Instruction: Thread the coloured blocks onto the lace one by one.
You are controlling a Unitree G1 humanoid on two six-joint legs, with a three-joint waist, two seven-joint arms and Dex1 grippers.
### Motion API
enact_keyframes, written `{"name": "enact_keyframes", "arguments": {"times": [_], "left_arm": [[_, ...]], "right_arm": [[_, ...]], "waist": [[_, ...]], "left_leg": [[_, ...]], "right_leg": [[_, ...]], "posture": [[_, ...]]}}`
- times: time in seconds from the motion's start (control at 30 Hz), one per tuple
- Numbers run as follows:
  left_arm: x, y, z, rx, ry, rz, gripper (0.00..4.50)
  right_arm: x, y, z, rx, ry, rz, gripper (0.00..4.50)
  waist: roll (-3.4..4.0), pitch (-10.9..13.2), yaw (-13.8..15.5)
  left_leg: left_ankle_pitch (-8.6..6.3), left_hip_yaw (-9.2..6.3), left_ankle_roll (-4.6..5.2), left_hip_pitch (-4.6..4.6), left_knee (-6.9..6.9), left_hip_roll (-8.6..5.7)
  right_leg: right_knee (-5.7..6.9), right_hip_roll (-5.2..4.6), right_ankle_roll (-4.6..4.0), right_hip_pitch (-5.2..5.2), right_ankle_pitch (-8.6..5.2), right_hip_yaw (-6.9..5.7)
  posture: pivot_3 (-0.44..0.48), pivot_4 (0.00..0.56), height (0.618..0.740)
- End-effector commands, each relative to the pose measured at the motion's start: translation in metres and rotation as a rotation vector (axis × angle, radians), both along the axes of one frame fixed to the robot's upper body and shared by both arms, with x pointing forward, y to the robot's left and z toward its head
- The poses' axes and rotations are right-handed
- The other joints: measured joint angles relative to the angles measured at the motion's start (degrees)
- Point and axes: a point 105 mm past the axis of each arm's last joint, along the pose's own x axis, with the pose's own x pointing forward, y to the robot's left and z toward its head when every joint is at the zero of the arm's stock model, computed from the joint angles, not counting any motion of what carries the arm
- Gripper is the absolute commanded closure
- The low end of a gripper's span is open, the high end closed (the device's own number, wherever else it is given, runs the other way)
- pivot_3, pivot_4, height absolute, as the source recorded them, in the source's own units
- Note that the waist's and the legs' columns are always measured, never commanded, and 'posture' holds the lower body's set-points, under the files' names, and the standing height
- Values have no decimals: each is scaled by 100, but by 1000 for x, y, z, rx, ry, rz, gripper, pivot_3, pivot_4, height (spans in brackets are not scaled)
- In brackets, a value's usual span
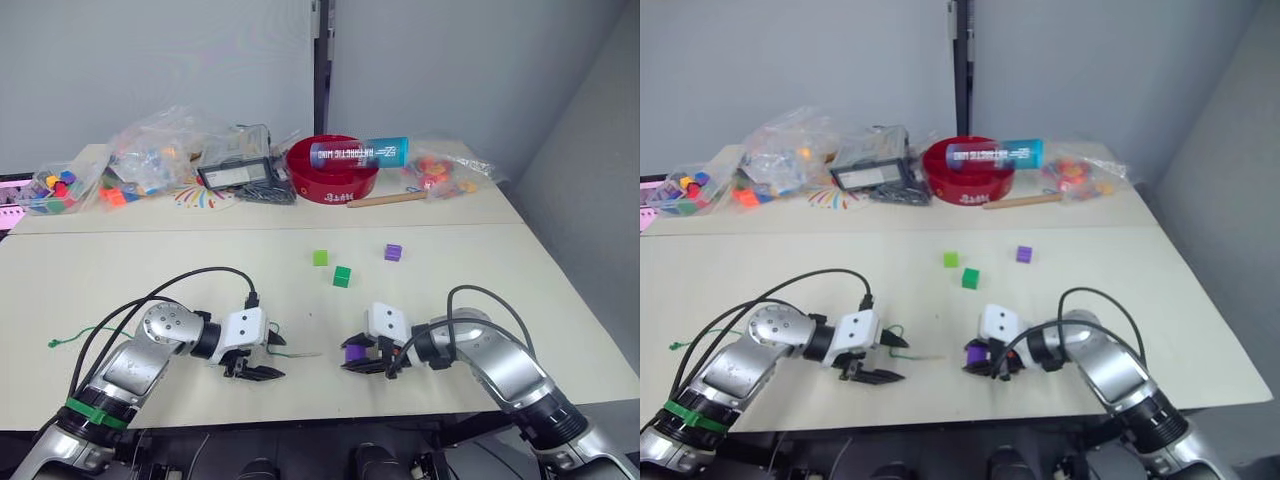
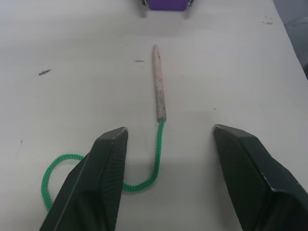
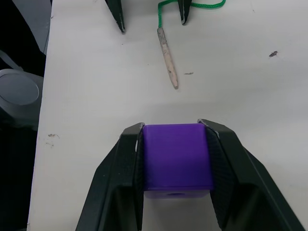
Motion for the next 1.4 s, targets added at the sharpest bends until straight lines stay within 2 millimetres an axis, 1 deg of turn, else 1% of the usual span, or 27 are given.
{"name": "enact_keyframes", "arguments": {"times": [0.03,0.13,0.3,0.43,0.67,0.9,1.0,1.03,1.1,1.13,1.27,1.3,1.33,1.4], "left_arm": [[3,-11,1,-17,-28,-3,1652],[3,-17,0,-36,-26,0,1652],[1,-19,-2,-48,-17,0,1652],[-1,-21,-4,-58,-6,0,1652],[-2,-25,-6,-81,4,-3,1652],[-6,-25,-12,-101,40,-1,1652],[-5,-21,-17,-87,45,9,1652],[-5,-21,-17,-86,42,13,1652],[-4,-21,-19,-86,39,19,1652],[-3,-21,-19,-83,36,25,1905],[0,-18,-24,-66,32,47,3058],[2,-17,-25,-62,30,56,3515],[3,-16,-26,-56,24,64,3729],[4,-15,-27,-53,20,67,4380]], "right_arm": [[-1,-1,-10,-9,31,-3,2289],[0,-4,-4,30,31,-16,1330],[-4,-13,1,78,29,-52,1330],[-8,-21,-7,104,36,-90,1330],[-9,-22,-6,160,17,-118,1330],[-8,-25,-11,180,9,-144,1330],[-8,-26,-11,185,5,-144,2161],[-8,-26,-11,187,3,-142,2541],[-7,-25,-9,194,-2,-139,3145],[-7,-25,-9,195,-5,-137,3299],[-6,-26,-9,190,-10,-127,3298],[-6,-26,-9,190,-10,-125,3298],[-6,-26,-9,190,-11,-124,3298],[-6,-25,-9,190,-10,-119,3298]], "waist": [[0,0,-3],[1,1,27],[1,1,81],[1,1,93],[1,1,105],[1,1,97],[1,1,97],[1,1,97],[1,1,97],[1,1,97],[1,0,97],[1,0,95],[2,0,90],[2,0,84]], "left_leg": [[0,0,0,1,0,0],[0,1,0,-5,1,-2],[0,0,0,-8,1,-2],[0,0,0,-10,1,-2],[0,1,0,-10,1,-4],[0,1,0,-9,1,-4],[0,1,0,-9,1,-4],[0,1,0,-9,1,-4],[0,1,0,-8,1,-4],[0,1,0,-8,1,-4],[0,1,0,-7,1,-4],[0,1,0,-7,1,-4],[0,1,0,-7,1,-4],[0,1,0,-6,1,-4]], "right_leg": [[0,0,0,0,0,0],[-1,-2,0,-2,0,1],[-3,-3,0,-3,0,1],[-6,-4,1,-2,0,0],[-8,-5,2,-1,0,0],[-8,-6,1,-1,0,0],[-8,-6,1,-1,0,1],[-8,-6,1,-1,0,0],[-8,-6,1,-1,0,0],[-8,-6,1,0,0,0],[-8,-6,1,1,0,0],[-8,-6,1,1,0,0],[-8,-6,1,1,0,0],[-7,-5,1,1,0,0]], "posture": [[0,150,731],[0,150,731],[0,150,731],[0,150,731],[0,150,731],[0,150,731],[0,150,731],[0,150,731],[0,150,731],[0,150,731],[0,150,731],[0,150,731],[0,150,731],[0,150,731]]}}
